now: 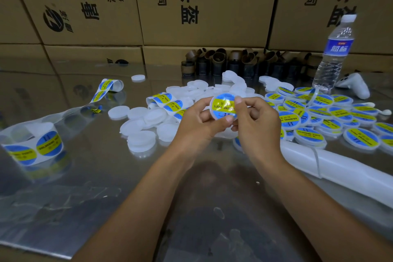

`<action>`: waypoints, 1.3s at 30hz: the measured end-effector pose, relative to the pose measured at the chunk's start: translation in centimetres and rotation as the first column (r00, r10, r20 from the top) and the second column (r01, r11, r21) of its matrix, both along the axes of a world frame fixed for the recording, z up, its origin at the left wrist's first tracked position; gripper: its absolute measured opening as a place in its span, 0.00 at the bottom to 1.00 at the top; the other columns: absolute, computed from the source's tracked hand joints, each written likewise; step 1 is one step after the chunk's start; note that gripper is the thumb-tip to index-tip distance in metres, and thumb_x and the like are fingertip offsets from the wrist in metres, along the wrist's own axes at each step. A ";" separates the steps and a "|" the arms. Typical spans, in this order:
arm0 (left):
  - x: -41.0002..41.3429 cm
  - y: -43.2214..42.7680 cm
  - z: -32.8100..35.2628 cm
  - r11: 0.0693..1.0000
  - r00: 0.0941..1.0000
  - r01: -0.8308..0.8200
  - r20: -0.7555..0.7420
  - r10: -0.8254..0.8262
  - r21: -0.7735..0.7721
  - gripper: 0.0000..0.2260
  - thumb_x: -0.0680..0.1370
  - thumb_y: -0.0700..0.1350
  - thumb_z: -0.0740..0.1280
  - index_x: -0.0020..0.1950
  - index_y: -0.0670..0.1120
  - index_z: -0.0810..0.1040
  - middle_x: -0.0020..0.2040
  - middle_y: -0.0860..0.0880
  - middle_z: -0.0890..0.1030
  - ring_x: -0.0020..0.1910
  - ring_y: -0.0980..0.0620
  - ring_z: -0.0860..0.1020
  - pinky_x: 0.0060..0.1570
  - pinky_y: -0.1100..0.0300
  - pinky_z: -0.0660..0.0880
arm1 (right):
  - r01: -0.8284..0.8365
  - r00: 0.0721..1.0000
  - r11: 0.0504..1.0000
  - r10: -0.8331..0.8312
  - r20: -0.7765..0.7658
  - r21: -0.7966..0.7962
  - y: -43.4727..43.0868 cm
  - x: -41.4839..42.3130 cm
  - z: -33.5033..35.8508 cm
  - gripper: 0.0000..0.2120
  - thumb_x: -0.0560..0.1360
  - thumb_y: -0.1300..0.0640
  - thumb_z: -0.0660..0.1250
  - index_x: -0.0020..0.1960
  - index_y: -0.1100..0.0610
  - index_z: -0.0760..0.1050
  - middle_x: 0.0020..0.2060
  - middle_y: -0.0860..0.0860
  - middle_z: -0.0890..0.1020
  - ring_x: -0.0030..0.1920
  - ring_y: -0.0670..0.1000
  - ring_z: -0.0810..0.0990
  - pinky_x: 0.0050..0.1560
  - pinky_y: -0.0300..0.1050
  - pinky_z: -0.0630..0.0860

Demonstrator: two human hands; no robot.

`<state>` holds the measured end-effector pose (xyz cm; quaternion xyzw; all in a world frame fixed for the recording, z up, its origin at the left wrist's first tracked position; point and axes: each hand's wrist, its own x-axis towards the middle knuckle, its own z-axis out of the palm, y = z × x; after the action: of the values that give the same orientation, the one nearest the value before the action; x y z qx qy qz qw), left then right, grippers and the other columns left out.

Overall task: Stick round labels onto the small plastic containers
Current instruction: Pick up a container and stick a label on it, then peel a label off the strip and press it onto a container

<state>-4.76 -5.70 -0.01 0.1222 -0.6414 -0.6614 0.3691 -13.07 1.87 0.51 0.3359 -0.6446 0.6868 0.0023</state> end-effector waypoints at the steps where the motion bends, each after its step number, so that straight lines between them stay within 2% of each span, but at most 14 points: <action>1: 0.0 0.0 0.0 1.000 1.000 0.003 -0.002 -0.003 -0.007 0.16 0.73 0.35 0.70 0.59 0.44 0.76 0.43 0.47 0.85 0.43 0.52 0.82 0.44 0.64 0.77 | -0.005 1.000 1.000 0.005 -0.001 -0.003 0.0 0.0 0.0 0.09 0.77 0.52 0.64 0.38 0.49 0.74 0.30 0.54 0.81 0.32 0.52 0.80 0.40 0.49 0.78; 5: 0.0 -0.1 0.0 1.000 1.000 -0.025 -0.014 0.025 0.011 0.15 0.75 0.35 0.69 0.60 0.45 0.75 0.40 0.50 0.84 0.39 0.55 0.81 0.42 0.65 0.77 | -0.037 0.999 0.999 0.037 -0.039 -0.007 0.1 0.2 0.1 0.08 0.76 0.53 0.65 0.38 0.46 0.73 0.29 0.51 0.81 0.32 0.49 0.80 0.38 0.42 0.76; 7: -0.1 -0.3 0.0 0.998 0.999 -0.037 -0.022 0.038 0.054 0.11 0.77 0.37 0.67 0.59 0.46 0.76 0.40 0.50 0.85 0.40 0.54 0.82 0.45 0.63 0.79 | -0.055 0.997 0.998 0.054 -0.056 -0.008 0.1 0.2 0.1 0.08 0.76 0.55 0.65 0.40 0.44 0.73 0.29 0.50 0.80 0.32 0.48 0.80 0.37 0.39 0.74; 9: -0.1 -0.4 0.0 0.996 0.999 -0.033 -0.021 0.034 0.077 0.08 0.80 0.41 0.63 0.58 0.47 0.77 0.41 0.49 0.85 0.44 0.51 0.83 0.46 0.62 0.78 | -0.063 0.996 0.998 0.062 -0.058 -0.017 0.1 0.1 0.1 0.07 0.76 0.55 0.65 0.42 0.44 0.73 0.31 0.51 0.80 0.33 0.50 0.80 0.38 0.40 0.74; 13: -0.1 -0.5 0.0 0.995 0.997 -0.069 -0.029 0.072 0.069 0.08 0.80 0.42 0.62 0.55 0.50 0.78 0.41 0.50 0.85 0.44 0.52 0.83 0.44 0.63 0.78 | -0.087 0.993 0.996 0.085 -0.085 -0.020 0.1 0.1 0.0 0.09 0.75 0.55 0.67 0.42 0.41 0.73 0.30 0.49 0.80 0.33 0.51 0.80 0.37 0.40 0.74; 16: -0.1 -0.5 0.1 0.992 0.994 -0.095 -0.037 0.098 0.079 0.08 0.80 0.42 0.63 0.56 0.50 0.78 0.44 0.47 0.85 0.45 0.52 0.83 0.43 0.64 0.78 | -0.117 0.986 0.993 0.117 -0.116 0.008 0.1 0.1 -0.1 0.12 0.73 0.55 0.70 0.43 0.38 0.72 0.30 0.49 0.79 0.33 0.48 0.79 0.35 0.35 0.73; 20: -0.1 -0.4 0.2 0.991 0.995 -0.096 -0.024 0.099 0.097 0.07 0.80 0.42 0.63 0.54 0.52 0.78 0.42 0.50 0.85 0.43 0.53 0.83 0.43 0.64 0.79 | -0.123 0.984 0.992 0.123 -0.126 0.010 -0.1 -0.2 -0.2 0.13 0.73 0.56 0.70 0.44 0.38 0.72 0.30 0.48 0.79 0.34 0.48 0.79 0.36 0.37 0.73; 23: -0.1 -0.3 0.2 0.989 0.996 -0.088 -0.016 0.090 0.118 0.08 0.80 0.43 0.63 0.57 0.49 0.78 0.41 0.52 0.85 0.41 0.53 0.83 0.45 0.63 0.79 | -0.105 0.989 0.994 0.103 -0.103 -0.011 -0.1 -0.7 -0.2 0.10 0.73 0.56 0.70 0.46 0.42 0.74 0.30 0.48 0.79 0.32 0.46 0.77 0.35 0.35 0.72; 27: 0.1 -0.4 0.4 0.973 0.985 -0.166 -0.013 0.170 0.158 0.06 0.80 0.43 0.63 0.52 0.50 0.79 0.38 0.54 0.83 0.38 0.56 0.82 0.42 0.65 0.79 | 0.031 0.999 0.998 -0.033 -0.042 -0.048 0.2 -2.5 0.1 0.10 0.73 0.56 0.70 0.42 0.43 0.70 0.31 0.48 0.79 0.36 0.53 0.80 0.40 0.42 0.74; 30: 0.2 -0.7 0.6 0.941 0.966 -0.243 -0.030 0.257 0.234 0.07 0.80 0.41 0.62 0.49 0.49 0.79 0.36 0.53 0.82 0.35 0.57 0.81 0.38 0.66 0.78 | 0.187 0.980 0.982 -0.188 -0.061 -0.012 0.8 -4.5 -0.1 0.07 0.74 0.55 0.69 0.45 0.48 0.71 0.33 0.50 0.80 0.38 0.54 0.80 0.41 0.45 0.72; 32: 0.3 -0.9 0.8 0.918 0.952 -0.280 -0.043 0.304 0.280 0.09 0.80 0.39 0.61 0.47 0.48 0.79 0.33 0.54 0.81 0.33 0.57 0.81 0.36 0.66 0.78 | 0.289 0.951 0.954 -0.277 -0.139 0.075 1.3 -5.7 -0.5 0.06 0.74 0.54 0.68 0.49 0.51 0.73 0.32 0.49 0.79 0.39 0.53 0.79 0.40 0.43 0.67; 34: 0.4 -1.1 0.9 0.902 0.942 -0.298 -0.054 0.330 0.312 0.10 0.80 0.38 0.60 0.46 0.48 0.79 0.30 0.54 0.80 0.31 0.57 0.80 0.36 0.66 0.78 | 0.369 0.918 0.910 -0.325 -0.226 0.191 1.7 -6.2 -0.8 0.10 0.75 0.54 0.67 0.55 0.54 0.75 0.34 0.49 0.80 0.46 0.56 0.79 0.42 0.45 0.68; 36: 0.4 -1.1 0.9 0.900 0.942 -0.298 -0.053 0.331 0.318 0.10 0.80 0.37 0.60 0.46 0.48 0.78 0.29 0.54 0.80 0.30 0.57 0.80 0.35 0.65 0.78 | 0.427 0.893 0.854 -0.349 -0.282 0.296 1.8 -6.5 -1.0 0.15 0.76 0.53 0.66 0.61 0.54 0.74 0.41 0.52 0.83 0.53 0.59 0.77 0.45 0.48 0.69; 39: 0.4 -0.9 0.9 0.914 0.948 -0.292 -0.041 0.315 0.282 0.10 0.80 0.37 0.60 0.45 0.48 0.78 0.29 0.54 0.79 0.31 0.57 0.79 0.35 0.66 0.78 | 0.464 0.879 0.784 -0.348 -0.326 0.412 1.8 -6.8 -1.2 0.17 0.76 0.52 0.64 0.65 0.53 0.70 0.49 0.57 0.82 0.56 0.61 0.75 0.49 0.51 0.70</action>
<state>-4.41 -6.60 0.92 0.2415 -0.5014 -0.6822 0.4742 -19.85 3.69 -0.74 0.2563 -0.8462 0.4446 0.1433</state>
